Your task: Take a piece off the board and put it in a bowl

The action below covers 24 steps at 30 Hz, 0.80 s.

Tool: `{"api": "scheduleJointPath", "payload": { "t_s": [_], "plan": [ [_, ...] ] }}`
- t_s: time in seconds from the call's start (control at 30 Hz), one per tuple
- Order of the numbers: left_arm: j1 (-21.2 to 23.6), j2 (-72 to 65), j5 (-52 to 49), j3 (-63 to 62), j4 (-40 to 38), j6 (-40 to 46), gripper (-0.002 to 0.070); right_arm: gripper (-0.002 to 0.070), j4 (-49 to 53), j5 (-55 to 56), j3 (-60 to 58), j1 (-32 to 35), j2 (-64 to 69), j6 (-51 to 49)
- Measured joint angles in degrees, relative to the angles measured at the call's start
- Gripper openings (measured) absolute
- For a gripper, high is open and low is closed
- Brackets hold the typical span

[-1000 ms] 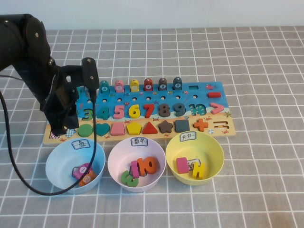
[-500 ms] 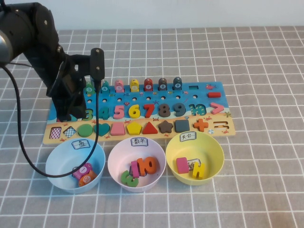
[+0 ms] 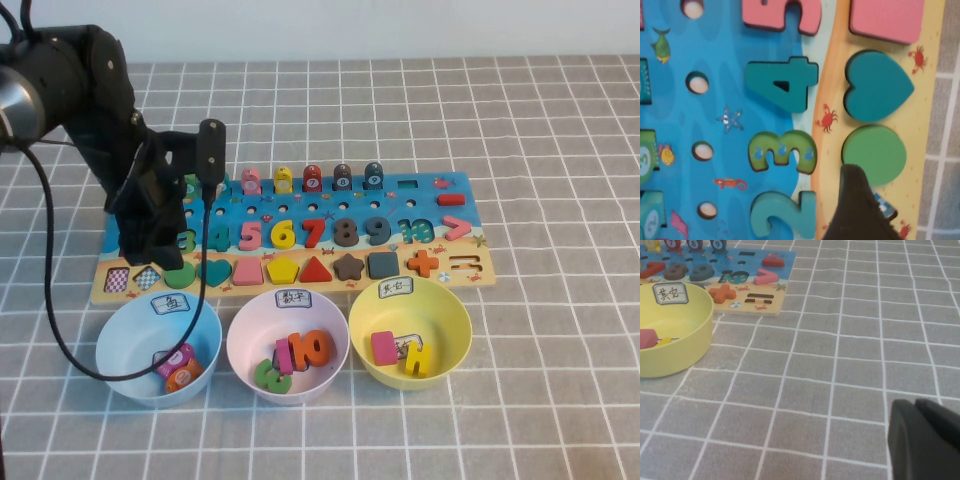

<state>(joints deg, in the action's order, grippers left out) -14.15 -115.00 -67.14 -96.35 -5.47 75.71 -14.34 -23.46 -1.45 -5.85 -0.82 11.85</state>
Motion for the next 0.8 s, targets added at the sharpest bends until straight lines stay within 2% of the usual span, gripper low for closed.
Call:
{"api": "scheduleJointPath", "payload": {
  "t_s": [0.33, 0.6, 0.67, 0.8],
  "plan": [
    [0.00, -0.33, 1.35, 3.45, 4.47, 3.00, 0.0379, -0.0017, 0.00, 0.00, 0.00, 0.00, 0.00, 0.00],
    [0.00, -0.33, 4.17, 3.56, 4.01, 0.96, 0.0384, -0.0017, 0.00, 0.00, 0.00, 0.00, 0.00, 0.00],
    [0.00, -0.33, 4.17, 3.56, 3.17, -0.27, 0.0417, -0.0017, 0.00, 0.00, 0.00, 0.00, 0.00, 0.00],
    [0.00, -0.33, 4.17, 3.56, 2.75, -1.40, 0.0575, -0.0017, 0.00, 0.00, 0.00, 0.00, 0.00, 0.00]
  ]
}}
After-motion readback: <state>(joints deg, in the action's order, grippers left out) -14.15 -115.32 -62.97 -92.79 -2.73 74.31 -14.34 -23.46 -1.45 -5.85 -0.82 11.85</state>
